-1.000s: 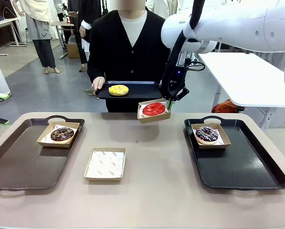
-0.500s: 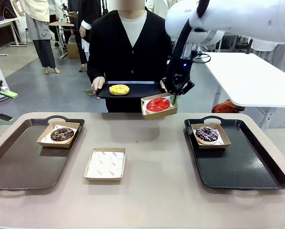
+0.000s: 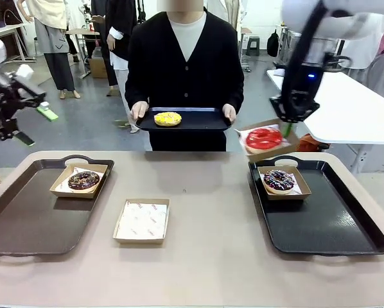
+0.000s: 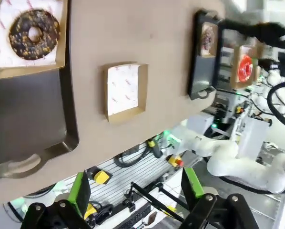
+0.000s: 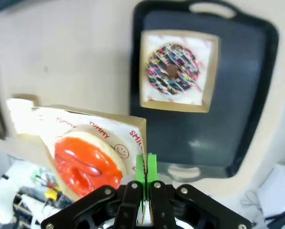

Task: Individually package the donuts and arrange them on the tray.
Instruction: Place the picked Paper togo box on the Handle tray while simultaneously picking up another Paper togo box from the table with the other hand.

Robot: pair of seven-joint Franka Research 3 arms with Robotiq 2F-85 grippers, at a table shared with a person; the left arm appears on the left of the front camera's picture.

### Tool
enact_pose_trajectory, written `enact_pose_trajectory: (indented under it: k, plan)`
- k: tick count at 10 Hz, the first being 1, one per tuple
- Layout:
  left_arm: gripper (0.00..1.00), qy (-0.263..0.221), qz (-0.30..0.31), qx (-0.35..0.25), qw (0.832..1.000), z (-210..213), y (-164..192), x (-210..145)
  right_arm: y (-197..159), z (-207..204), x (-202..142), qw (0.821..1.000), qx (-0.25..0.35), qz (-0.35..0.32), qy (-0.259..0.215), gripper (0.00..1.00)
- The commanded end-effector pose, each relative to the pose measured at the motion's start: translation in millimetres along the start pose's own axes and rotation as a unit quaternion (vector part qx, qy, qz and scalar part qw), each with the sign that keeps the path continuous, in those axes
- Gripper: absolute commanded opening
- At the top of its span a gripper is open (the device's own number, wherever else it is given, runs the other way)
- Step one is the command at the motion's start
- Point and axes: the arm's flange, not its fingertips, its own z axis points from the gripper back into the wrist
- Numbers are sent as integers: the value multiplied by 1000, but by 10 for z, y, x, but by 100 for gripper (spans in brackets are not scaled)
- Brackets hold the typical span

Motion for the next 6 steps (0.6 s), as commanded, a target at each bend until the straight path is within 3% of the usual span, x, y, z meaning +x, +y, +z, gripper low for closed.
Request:
enact_pose_trajectory:
  k: [1,6]
  plan:
    - [100,15,11,84,996,-215,-376,85,-411,-194,-299,999,23,1,-41,2]
    - [100,26,29,196,980,-1088,-956,365,-1198,-538,-801,996,54,-37,-61,2]
